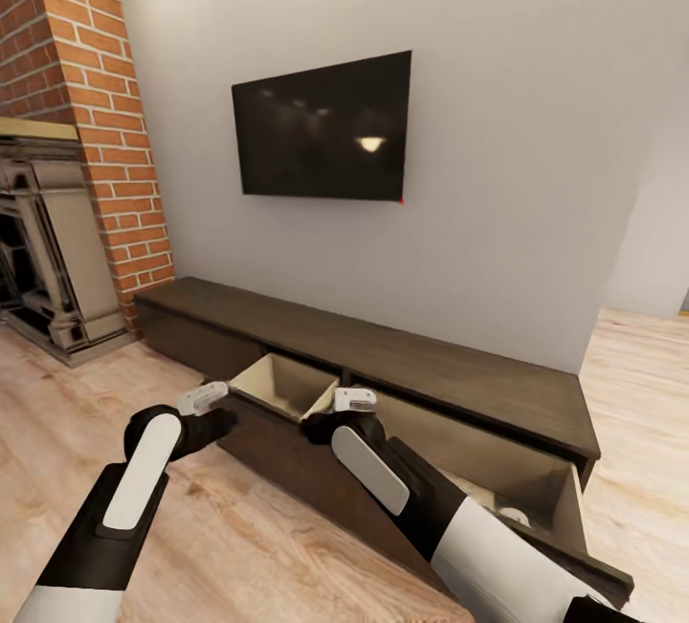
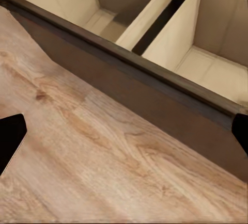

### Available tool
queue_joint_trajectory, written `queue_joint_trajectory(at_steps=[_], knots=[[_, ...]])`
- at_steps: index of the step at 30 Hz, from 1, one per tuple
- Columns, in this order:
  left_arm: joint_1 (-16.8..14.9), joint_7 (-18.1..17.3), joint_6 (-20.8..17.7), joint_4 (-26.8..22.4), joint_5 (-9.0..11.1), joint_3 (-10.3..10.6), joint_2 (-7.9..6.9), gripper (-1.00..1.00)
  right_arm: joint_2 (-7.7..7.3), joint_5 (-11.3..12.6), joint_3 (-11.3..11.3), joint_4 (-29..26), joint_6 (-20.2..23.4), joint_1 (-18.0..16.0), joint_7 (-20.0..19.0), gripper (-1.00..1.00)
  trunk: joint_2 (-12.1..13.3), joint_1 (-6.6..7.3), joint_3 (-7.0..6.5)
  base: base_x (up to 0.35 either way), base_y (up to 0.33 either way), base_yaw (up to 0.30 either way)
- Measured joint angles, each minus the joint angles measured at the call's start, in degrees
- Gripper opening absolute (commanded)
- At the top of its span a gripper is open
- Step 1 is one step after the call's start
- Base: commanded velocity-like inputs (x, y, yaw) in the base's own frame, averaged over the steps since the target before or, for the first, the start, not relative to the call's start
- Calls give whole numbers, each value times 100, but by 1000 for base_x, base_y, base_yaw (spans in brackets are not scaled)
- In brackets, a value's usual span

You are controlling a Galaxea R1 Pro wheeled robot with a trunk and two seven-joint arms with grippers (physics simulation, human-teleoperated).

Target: Place each of the two pumpkins and all three candles from the living room inside a cabinet in the living room (use any cabinet), then make sure every cabinet is closed, and position the cauldron so it is next to a table in the living room.

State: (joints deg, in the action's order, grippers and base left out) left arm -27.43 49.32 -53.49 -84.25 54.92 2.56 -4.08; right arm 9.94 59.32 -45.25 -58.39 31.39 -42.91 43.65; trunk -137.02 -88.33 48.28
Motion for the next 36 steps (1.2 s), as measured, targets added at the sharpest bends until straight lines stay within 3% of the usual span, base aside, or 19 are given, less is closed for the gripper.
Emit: queue_joint_trajectory(at_steps=[17, 36], knots=[[4, -17, 0, 8, 8, -9, 0, 100, 4, 0, -9, -1, 4, 0, 0, 100, 0, 1, 0, -257, 191, 291], [1, -26, 3, 7, 12, -35, 3, 100, 6, 2, -21, -1, 21, -1, 2, 100, 0, 3, 0, -15, 42, 291]])
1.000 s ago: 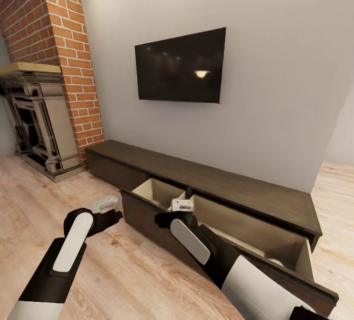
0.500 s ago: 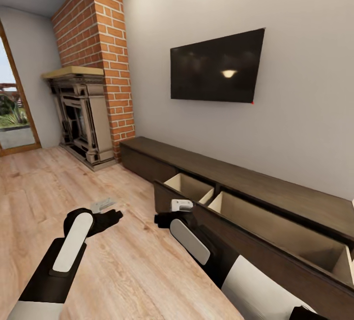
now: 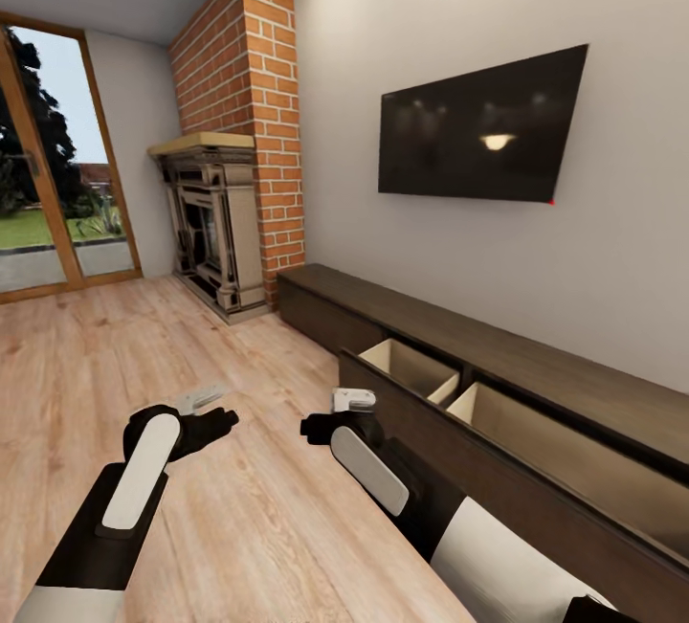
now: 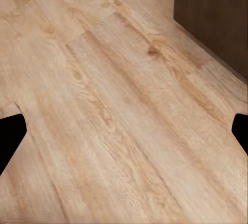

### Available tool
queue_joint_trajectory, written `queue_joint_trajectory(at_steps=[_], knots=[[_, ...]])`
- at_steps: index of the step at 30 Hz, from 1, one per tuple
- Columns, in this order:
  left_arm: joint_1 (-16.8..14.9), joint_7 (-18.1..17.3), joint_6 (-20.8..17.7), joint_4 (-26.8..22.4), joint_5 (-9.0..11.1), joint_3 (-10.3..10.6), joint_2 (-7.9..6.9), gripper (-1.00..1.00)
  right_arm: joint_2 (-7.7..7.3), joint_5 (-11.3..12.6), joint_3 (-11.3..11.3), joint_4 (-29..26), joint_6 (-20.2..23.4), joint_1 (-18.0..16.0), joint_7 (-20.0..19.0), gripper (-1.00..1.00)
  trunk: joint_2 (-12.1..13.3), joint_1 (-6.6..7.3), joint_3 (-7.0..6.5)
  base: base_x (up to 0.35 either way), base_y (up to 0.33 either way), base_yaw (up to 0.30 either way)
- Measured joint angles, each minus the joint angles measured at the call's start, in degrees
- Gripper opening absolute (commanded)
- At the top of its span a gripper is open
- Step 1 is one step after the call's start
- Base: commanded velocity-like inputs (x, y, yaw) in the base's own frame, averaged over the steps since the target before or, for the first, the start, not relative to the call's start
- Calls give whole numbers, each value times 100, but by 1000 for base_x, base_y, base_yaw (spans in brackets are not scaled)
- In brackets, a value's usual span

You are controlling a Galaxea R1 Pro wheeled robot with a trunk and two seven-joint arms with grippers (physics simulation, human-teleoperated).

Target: Place each of the two pumpkins and all three candles from the living room inside a cabinet in the living room (use any cabinet), then make sure every cabinet is closed, and position the cauldron so it is next to a table in the living room.

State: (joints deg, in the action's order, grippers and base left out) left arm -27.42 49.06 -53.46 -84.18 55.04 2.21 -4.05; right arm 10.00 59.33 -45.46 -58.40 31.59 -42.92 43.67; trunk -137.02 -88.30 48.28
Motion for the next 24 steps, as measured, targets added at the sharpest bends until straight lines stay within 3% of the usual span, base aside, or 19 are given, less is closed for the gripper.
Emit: queue_joint_trajectory(at_steps=[10, 19, 24], knots=[[3, 0, 0, 3, -1, 5, 1, 100, 0, 0, 0, -1, 8, 0, 0, 100, 0, 0, 0, 0, 0, 291], [-2, 3, 0, 23, -10, -33, -14, 100, 0, -1, 0, 1, 18, 0, 0, 100, 360, 197, -161, 0, 0, 291], [1, 10, -220, 61, 0, -586, -23, 100, 0, 3, 2, 0, 30, 0, 0, 100, 560, 307, -251, 0, 0, 291]])
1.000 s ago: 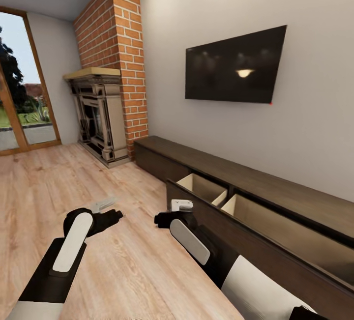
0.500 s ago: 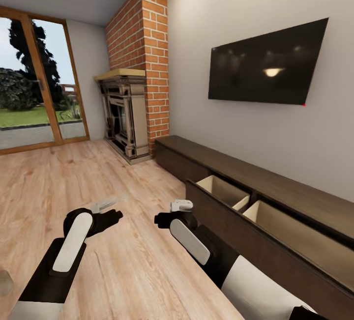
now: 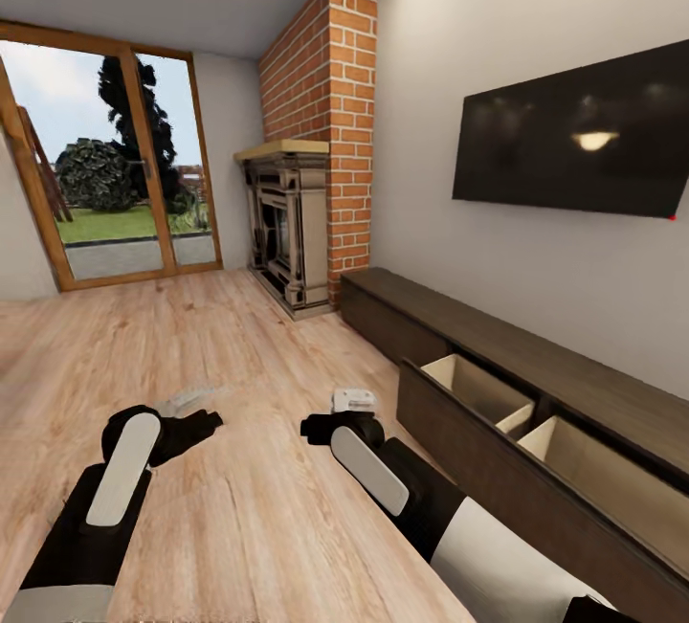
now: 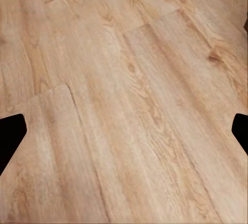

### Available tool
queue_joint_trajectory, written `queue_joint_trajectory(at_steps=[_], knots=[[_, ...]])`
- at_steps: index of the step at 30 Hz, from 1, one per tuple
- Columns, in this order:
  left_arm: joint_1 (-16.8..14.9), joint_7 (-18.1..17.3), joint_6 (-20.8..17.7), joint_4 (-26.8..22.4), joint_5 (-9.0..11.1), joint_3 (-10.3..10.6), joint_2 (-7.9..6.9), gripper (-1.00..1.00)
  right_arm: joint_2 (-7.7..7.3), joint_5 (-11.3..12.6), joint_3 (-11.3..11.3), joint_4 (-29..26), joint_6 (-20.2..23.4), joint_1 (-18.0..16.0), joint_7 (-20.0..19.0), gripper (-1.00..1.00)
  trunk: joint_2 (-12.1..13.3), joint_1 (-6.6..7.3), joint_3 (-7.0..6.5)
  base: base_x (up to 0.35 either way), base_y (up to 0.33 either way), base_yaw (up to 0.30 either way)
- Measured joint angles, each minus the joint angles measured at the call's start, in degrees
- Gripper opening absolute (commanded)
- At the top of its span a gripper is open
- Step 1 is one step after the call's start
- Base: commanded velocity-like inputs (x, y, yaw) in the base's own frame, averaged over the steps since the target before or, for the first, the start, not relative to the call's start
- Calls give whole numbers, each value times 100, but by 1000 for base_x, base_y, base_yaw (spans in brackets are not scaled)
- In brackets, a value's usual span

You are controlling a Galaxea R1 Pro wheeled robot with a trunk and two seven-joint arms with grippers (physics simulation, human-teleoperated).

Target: Place each of the two pumpkins and all three candles from the living room inside a cabinet in the living room (use any cabinet), then make sure every cabinet is closed, and position the cauldron so it is next to a table in the living room.

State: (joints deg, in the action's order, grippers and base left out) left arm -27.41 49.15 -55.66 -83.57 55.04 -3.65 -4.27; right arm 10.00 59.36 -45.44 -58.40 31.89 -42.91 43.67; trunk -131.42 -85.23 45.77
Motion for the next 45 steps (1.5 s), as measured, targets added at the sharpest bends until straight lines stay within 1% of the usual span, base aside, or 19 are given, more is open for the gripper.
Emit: queue_joint_trajectory(at_steps=[2, 4, 7, 12, 15, 18, 31, 35, 45], knots=[[-2, 2, -46, 13, -6, -107, -5, 100, 0, 3, 0, 0, 4, 0, 0, 100, 80, 44, -36, 0, 0, 291], [-4, 6, -67, 25, -19, -161, -34, 100, 0, 4, 0, 0, 6, 0, 7, 100, 160, 88, -72, 0, 0, 291], [-2, 3, -80, 133, -13, -250, -218, 100, 0, 4, 0, 0, 6, 0, 26, 100, 281, 154, -123, 0, 0, 284], [-12, -4, -75, 659, -2, -357, -469, 100, 0, 10, -1, 3, 11, 0, 99, 100, 481, 264, -194, 0, 0, 240], [-14, -1, -73, 778, 1, -375, -539, 100, 0, 25, 0, 11, 20, 0, 105, 100, 602, 329, -228, 0, 0, 179], [-14, 0, -72, 848, -2, -379, -557, 100, 0, 30, 0, 14, 28, 0, 100, 100, 722, 395, -259, 0, 0, 169], [-15, -5, -81, 831, -9, -362, -560, 100, 0, 24, -34, 9, 32, 3, 96, 100, 724, 396, -166, 2, 10, 200], [-15, -6, -83, 836, -8, -371, -562, 100, 0, 16, -168, 4, 32, 2, 95, 100, 723, 398, -140, 130, 188, 213], [-15, -14, -92, 838, -9, -367, -564, 100, 0, 13, -208, -44, 25, 1, 69, 100, 723, 399, -75, 237, 246, 208]])
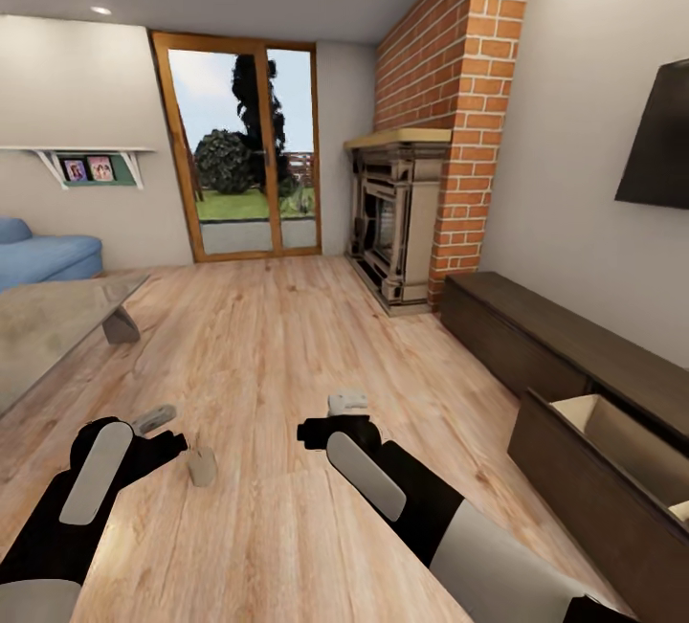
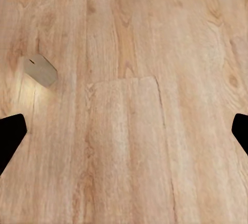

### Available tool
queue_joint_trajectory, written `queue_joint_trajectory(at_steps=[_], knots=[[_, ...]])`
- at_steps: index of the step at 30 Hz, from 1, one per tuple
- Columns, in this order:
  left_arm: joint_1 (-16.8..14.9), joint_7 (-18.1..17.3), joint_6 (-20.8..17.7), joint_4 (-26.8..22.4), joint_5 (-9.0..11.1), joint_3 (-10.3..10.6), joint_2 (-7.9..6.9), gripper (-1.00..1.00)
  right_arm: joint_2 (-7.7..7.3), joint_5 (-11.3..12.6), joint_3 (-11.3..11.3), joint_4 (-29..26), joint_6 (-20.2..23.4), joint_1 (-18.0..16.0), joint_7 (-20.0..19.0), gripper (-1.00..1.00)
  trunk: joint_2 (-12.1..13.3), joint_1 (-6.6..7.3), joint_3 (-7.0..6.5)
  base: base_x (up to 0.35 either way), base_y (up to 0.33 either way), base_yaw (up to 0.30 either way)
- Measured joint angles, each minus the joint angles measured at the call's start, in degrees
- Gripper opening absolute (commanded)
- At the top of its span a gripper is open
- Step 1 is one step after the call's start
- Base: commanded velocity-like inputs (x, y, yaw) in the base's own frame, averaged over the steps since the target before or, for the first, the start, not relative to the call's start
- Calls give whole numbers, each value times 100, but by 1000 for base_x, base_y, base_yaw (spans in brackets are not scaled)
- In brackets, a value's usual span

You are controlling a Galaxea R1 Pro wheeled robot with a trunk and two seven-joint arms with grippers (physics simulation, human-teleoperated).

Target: Place each of the two pumpkins and all three candles from the living room inside a cabinet in the living room (use any cabinet), then make sure every cabinet is closed, and position the cauldron so it is next to a table in the living room.

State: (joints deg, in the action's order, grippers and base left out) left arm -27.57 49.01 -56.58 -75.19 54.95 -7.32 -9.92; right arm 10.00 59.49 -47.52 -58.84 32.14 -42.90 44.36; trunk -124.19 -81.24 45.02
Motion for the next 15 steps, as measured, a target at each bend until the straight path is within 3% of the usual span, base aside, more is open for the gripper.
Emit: queue_joint_trajectory(at_steps=[4, 10, 15], knots=[[0, 0, 0, 0, 0, 1, -1, 100, 0, -3, -34, -154, -2, 0, -40, 100, 0, 0, 13, 255, 242, 65], [0, 0, 0, 1, 0, 10, 0, 100, -1, -34, -544, -223, -3, 0, -65, 100, 0, 0, 16, 266, 219, 10], [0, 0, 0, 5, 0, 12, 0, 100, -10, -71, -631, -234, -22, 0, -70, 100, 0, 0, 16, 269, 212, 1]])
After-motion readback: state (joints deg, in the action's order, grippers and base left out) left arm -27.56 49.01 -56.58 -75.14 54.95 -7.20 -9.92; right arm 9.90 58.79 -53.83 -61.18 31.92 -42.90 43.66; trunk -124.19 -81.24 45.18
